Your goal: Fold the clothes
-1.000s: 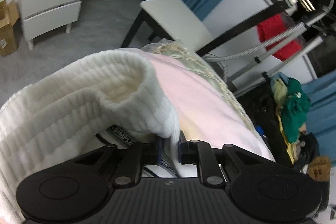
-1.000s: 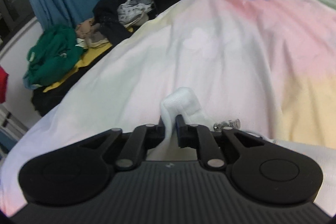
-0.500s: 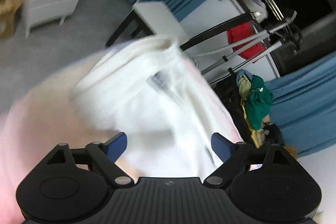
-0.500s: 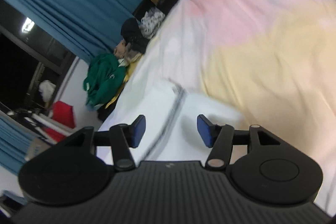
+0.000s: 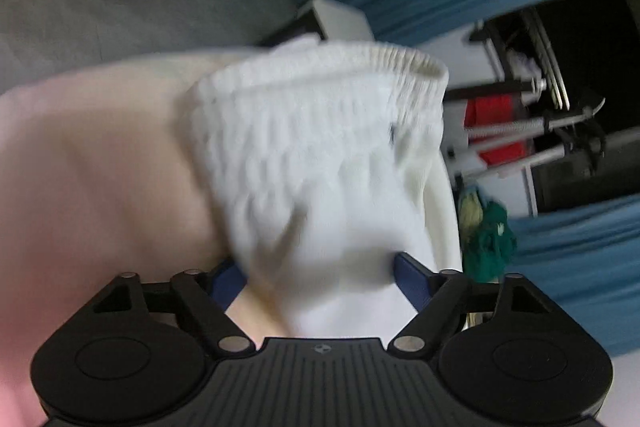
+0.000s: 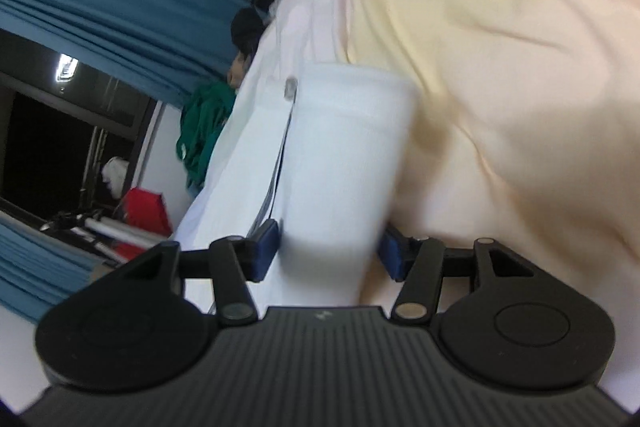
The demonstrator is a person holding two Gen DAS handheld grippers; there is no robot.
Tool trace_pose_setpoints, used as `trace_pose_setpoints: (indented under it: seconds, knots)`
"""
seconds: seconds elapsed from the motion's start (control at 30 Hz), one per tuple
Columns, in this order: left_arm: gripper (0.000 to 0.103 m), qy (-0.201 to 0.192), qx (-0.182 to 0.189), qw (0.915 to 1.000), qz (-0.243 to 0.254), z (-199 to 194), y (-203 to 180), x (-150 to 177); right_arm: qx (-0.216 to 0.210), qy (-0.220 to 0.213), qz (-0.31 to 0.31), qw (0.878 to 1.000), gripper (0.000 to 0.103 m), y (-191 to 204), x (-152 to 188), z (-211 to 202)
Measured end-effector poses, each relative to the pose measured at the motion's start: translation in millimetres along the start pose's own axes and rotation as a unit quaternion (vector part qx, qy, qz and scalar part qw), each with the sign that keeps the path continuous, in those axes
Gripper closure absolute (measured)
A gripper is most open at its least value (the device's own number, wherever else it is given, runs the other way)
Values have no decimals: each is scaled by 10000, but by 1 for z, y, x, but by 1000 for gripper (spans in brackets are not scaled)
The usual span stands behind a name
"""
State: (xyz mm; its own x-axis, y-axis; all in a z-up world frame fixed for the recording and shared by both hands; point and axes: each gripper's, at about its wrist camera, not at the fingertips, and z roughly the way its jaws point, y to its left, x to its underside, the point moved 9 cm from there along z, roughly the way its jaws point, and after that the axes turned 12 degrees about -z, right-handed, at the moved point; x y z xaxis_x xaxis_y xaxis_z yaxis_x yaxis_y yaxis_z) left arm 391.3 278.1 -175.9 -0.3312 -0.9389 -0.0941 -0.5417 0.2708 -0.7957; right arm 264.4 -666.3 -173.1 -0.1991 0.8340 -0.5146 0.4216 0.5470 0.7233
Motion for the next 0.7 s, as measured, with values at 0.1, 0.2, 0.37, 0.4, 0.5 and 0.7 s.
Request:
trace_pose_setpoints:
  seconds: [0.1,0.2,0.37,0.4,0.5,0.7]
  knots:
    - [68,-407,-152,9982,422,7,-15,-7,194,-315,-353,9987,80,10,-9,12]
    - [87,-549,-190,9966,577,0,-29,-7,336,-389,-634,9967,88,17,-13,9]
    - [90,-675,77,9950,728,-49,-58,-3,171,-464,-647,9967,90,25,-23,-27]
    - [90,-693,119,9944,788,-60,-62,0,140,-468,-674,9965,91,28,-25,-35]
    - [90,-747,177,9928,923,-97,-71,2,60,-483,-728,9962,91,35,-26,-60]
    - [90,-638,18,9942,870,-193,-39,-6,-55,-266,-623,9977,91,31,-6,-115]
